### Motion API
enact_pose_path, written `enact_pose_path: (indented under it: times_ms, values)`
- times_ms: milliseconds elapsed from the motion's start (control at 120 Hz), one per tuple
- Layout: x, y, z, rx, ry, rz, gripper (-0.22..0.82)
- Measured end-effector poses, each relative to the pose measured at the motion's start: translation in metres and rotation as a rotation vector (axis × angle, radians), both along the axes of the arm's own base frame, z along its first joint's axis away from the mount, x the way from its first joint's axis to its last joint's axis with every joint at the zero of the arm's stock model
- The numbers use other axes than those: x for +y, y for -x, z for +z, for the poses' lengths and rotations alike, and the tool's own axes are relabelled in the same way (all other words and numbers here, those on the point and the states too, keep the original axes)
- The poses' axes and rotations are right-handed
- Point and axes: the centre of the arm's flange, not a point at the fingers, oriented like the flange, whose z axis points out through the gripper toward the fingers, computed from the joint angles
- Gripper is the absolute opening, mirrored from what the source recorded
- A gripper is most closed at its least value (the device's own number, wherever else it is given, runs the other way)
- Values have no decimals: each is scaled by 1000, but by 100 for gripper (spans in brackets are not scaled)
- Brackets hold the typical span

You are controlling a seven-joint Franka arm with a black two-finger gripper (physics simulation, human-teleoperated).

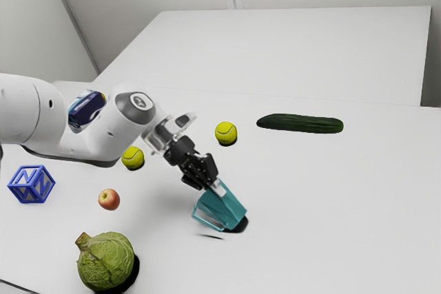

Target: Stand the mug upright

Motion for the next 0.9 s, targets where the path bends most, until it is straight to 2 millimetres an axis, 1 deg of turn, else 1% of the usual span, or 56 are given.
enact_pose_path:
  times_ms: [83,267,333,417,492,600,742,900]
  values:
    - [-3,0,1,2,-1,0,-14]
    - [-1,0,4,7,-7,11,-16]
    - [-2,0,14,-12,-13,12,-17]
    - [-5,1,35,-66,-56,-17,-17]
    - [-9,4,51,-113,-123,-65,-17]
    - [-12,6,62,-167,-281,-161,-18]
    - [-20,-2,75,-274,-509,-283,-18]
    - [-26,-12,80,-367,-711,-367,-18]
